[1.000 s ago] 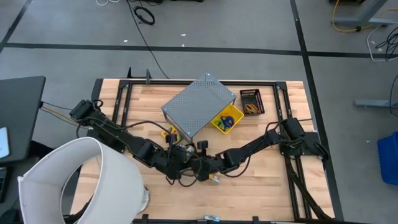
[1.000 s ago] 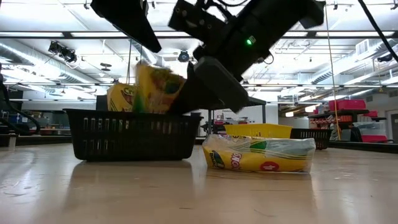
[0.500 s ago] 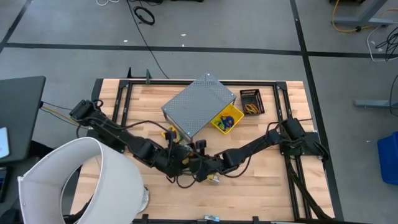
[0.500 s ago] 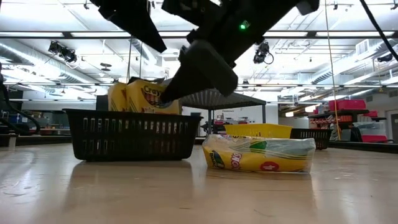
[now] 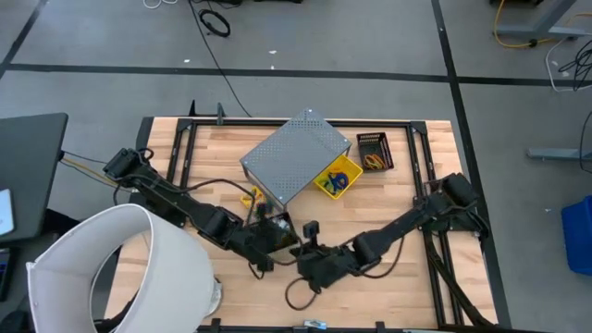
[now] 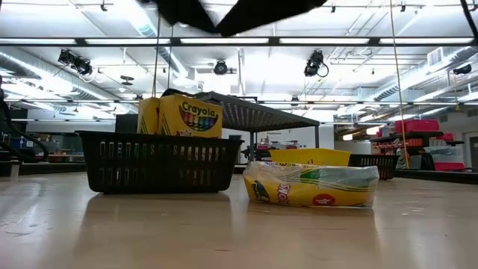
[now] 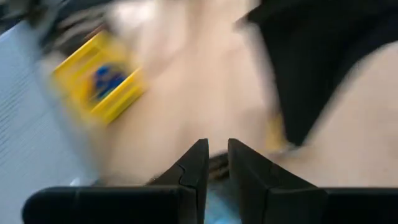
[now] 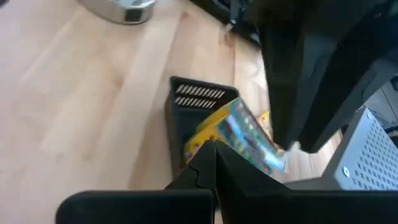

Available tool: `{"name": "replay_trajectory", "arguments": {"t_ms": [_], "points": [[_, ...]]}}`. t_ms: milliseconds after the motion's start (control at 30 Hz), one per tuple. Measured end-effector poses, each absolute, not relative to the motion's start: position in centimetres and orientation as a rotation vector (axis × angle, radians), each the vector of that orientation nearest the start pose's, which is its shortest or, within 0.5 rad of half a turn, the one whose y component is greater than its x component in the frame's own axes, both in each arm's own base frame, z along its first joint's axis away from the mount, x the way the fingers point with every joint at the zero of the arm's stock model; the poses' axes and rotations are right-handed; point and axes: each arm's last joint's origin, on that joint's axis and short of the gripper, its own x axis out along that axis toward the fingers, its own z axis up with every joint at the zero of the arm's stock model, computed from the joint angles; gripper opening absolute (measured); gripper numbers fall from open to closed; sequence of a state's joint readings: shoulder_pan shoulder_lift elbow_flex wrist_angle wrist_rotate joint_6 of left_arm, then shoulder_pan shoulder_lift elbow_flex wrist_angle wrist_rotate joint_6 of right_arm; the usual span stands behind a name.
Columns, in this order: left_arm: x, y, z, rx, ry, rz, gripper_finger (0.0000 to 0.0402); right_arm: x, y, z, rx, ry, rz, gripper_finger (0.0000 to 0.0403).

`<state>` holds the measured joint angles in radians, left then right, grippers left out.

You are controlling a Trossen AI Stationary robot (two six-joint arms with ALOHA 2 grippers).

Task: Pick & Place Office Desk Supplies
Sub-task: Put the crayon box into the bottom black bin

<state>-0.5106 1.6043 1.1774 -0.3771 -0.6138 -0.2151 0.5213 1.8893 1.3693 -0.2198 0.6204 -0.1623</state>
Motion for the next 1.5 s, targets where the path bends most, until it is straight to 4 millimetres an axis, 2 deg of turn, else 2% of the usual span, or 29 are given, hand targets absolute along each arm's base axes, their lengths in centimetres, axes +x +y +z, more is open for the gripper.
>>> {"name": "replay_trajectory", "arguments": {"t_ms": [133, 367, 500, 600, 833, 933, 1033, 1167, 1300, 1367, 1500], "points": [[31.7, -16.1, 26.8, 0.2, 0.536, -0.076, 0.0069, 35.1, 20.4, 23.3, -0.558, 0.627, -0.007, 0.0002], [33.7, -16.1, 28.7, 0.19, 0.254, -0.547, 0.0069, 32.9, 22.8, 23.1, -0.553, 0.658, 0.043, 0.0002], [35.1, -15.6, 29.2, 0.196, 0.045, -0.747, 0.0069, 31.9, 23.8, 22.9, -0.529, 0.672, 0.057, 0.0002], [36.4, -15.1, 28.5, 0.201, -0.043, -0.814, 0.0069, 31.3, 24.4, 22.8, -0.511, 0.679, 0.065, 0.0002], [38.5, -13.5, 26.0, 0.183, -0.008, -0.773, 0.0069, 30.3, 25.3, 22.5, -0.471, 0.703, 0.067, 0.0002], [38.9, -12.6, 25.7, 0.18, 0.0, -0.728, 0.0069, 30.0, 25.4, 22.4, -0.448, 0.714, 0.059, 0.0002], [39.4, -12.3, 25.6, 0.161, -0.045, -0.66, 0.0069, 29.9, 25.5, 22.4, -0.424, 0.719, 0.051, 0.0002], [40.2, -13.3, 24.9, 0.13, -0.196, -0.576, 0.0069, 29.7, 25.7, 22.4, -0.403, 0.715, 0.04, 0.0002], [39.2, -13.3, 22.2, 0.1, -0.33, -0.442, 0.0066, 29.2, 26.1, 22.4, -0.401, 0.708, 0.033, 0.0002], [38.1, -12.6, 20.8, 0.087, -0.357, -0.379, 0.0063, 29.0, 26.3, 22.4, -0.396, 0.71, 0.033, 0.0002], [35.1, -10.5, 19.4, 0.079, -0.329, -0.222, 0.0057, 28.8, 26.3, 22.3, -0.391, 0.721, 0.029, 0.0002]]}}
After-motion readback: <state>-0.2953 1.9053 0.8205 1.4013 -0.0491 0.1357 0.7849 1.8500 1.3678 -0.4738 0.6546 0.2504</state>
